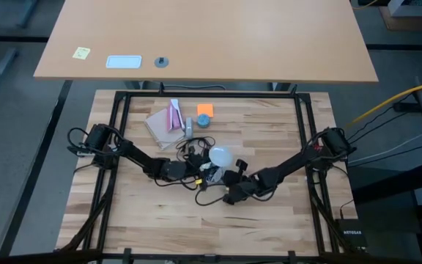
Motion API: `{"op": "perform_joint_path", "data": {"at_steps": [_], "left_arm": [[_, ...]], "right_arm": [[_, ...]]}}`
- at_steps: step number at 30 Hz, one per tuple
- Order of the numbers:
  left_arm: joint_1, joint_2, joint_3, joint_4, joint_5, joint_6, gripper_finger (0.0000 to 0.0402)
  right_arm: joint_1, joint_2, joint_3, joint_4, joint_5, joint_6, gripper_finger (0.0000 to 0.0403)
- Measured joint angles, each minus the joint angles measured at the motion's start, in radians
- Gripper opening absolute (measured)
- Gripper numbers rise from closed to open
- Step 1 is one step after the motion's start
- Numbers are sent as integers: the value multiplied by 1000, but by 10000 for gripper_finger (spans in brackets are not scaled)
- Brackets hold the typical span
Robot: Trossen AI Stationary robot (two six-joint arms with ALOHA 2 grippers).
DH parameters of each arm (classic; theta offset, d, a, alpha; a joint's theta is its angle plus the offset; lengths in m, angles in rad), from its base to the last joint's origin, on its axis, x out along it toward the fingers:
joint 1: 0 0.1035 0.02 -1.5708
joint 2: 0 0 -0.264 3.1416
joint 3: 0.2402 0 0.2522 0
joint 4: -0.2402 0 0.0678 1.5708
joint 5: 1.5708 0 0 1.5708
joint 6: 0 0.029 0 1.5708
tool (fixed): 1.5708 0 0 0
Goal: Screw lightbulb
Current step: Remove the white lightbulb from the silver lamp
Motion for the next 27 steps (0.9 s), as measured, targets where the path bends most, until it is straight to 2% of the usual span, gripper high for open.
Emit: {"op": "perform_joint_path", "data": {"at_steps": [13, 20, 27], "left_arm": [[-18, 2, -2, -22, 9, -3, 146], [-18, 2, -2, -27, 40, -35, 145], [-17, 2, -2, -27, 40, -39, 145]], "right_arm": [[-3, -27, 1, -163, 175, 30, 10], [-87, -25, 0, -157, 164, -57, 10], [-139, -24, -2, -144, 65, -110, 10]]}}
